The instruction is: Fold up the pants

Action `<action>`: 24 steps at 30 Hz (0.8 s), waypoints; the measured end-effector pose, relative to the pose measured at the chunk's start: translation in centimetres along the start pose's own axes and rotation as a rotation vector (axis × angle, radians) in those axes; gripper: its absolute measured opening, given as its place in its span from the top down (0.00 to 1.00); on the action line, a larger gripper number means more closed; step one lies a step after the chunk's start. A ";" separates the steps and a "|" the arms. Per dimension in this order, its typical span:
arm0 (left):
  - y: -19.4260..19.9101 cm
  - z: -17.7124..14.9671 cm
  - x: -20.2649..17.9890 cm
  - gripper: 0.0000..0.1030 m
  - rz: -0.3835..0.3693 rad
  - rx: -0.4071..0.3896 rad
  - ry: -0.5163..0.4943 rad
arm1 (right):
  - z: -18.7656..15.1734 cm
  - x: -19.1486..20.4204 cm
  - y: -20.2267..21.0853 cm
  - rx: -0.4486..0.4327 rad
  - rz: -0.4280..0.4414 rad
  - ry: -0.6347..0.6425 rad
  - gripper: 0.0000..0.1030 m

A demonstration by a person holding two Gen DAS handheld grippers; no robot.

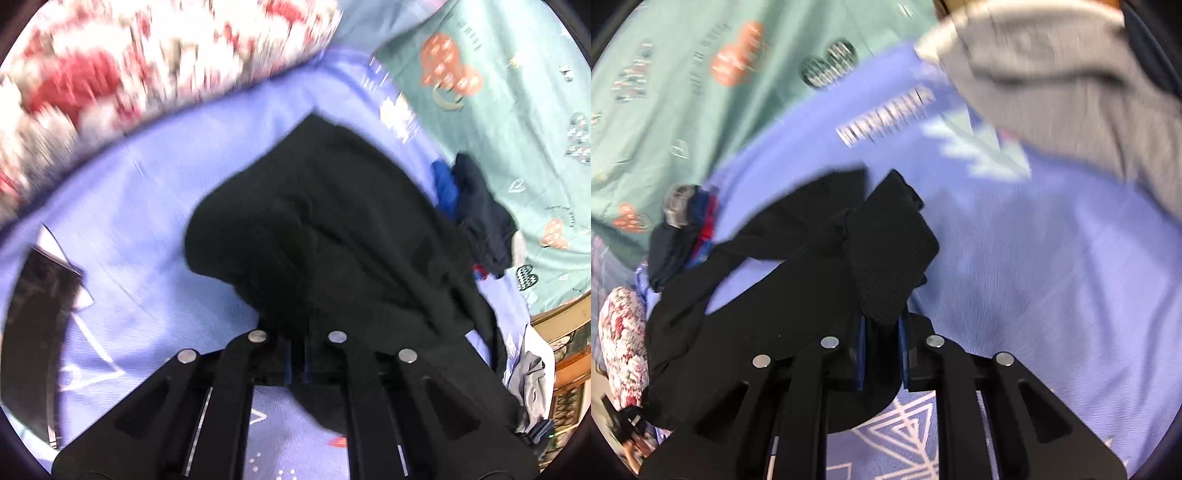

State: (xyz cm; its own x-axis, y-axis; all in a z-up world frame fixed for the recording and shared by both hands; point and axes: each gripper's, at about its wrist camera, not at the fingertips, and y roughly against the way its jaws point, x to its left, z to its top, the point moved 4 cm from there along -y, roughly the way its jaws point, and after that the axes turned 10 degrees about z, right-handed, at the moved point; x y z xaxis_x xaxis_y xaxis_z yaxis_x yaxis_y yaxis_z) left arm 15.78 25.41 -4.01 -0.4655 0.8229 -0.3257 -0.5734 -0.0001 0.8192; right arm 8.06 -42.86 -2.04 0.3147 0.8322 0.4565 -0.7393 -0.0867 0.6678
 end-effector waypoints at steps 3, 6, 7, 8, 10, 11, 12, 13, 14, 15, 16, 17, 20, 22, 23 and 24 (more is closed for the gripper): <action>2.6 -0.5 -0.1 0.97 0.004 -0.036 -0.018 | 0.8 0.5 3.1 -0.047 -0.038 0.042 0.86; 5.1 -1.9 0.3 0.97 0.009 -0.061 -0.032 | 0.5 -0.5 5.4 -0.045 -0.047 0.039 0.86; 5.9 -2.5 0.6 0.97 -0.001 -0.061 -0.036 | 0.3 -1.2 6.2 -0.044 -0.054 0.036 0.86; 6.5 -3.2 0.8 0.97 -0.005 -0.060 -0.046 | -0.1 -1.9 6.8 -0.039 -0.064 0.035 0.86; 7.4 -5.0 1.6 0.97 0.008 -0.047 -0.063 | -1.2 -3.3 7.5 -0.015 -0.078 0.028 0.86; 7.5 -5.6 2.1 0.97 0.014 -0.037 -0.065 | -1.9 -4.2 7.8 0.000 -0.084 0.018 0.86; 7.5 -6.4 2.8 0.96 0.022 -0.019 -0.064 | -2.7 -5.2 7.8 0.024 -0.093 0.003 0.86; 7.3 -7.1 3.2 0.97 0.029 -0.003 -0.063 | -3.4 -6.2 7.7 0.043 -0.099 -0.013 0.86; 7.1 -7.7 3.6 0.96 0.035 0.011 -0.065 | -4.1 -6.6 7.3 0.058 -0.103 -0.023 0.86; 6.5 -8.5 4.2 0.96 0.047 0.034 -0.070 | -5.0 -7.7 6.6 0.093 -0.110 -0.046 0.86; 6.0 -9.0 4.5 0.95 0.059 0.048 -0.074 | -5.6 -8.4 6.1 0.120 -0.117 -0.062 0.85; 5.3 -9.5 5.0 0.87 0.087 0.068 -0.078 | -6.3 -9.3 5.3 0.160 -0.139 -0.076 0.80; 2.7 -10.5 6.6 0.78 0.162 0.164 -0.052 | -7.6 -11.1 3.9 0.208 -0.261 -0.095 0.57; 2.8 -10.3 7.1 0.65 0.214 0.155 -0.052 | -6.9 -11.3 4.6 0.155 -0.290 -0.090 0.50; 3.4 -9.9 7.1 0.56 0.241 0.126 -0.065 | -6.2 -11.3 5.3 0.113 -0.324 -0.083 0.46; 4.2 -9.3 6.9 0.49 0.268 0.078 -0.085 | -5.7 -11.3 5.8 0.077 -0.353 -0.072 0.45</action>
State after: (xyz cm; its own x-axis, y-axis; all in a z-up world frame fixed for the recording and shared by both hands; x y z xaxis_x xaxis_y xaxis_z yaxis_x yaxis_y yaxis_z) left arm 3.90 25.78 -7.17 -0.5337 0.8439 -0.0550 -0.3823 -0.1828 0.9058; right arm -3.16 -49.64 -6.66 0.5859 0.7775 0.2284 -0.5312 0.1557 0.8328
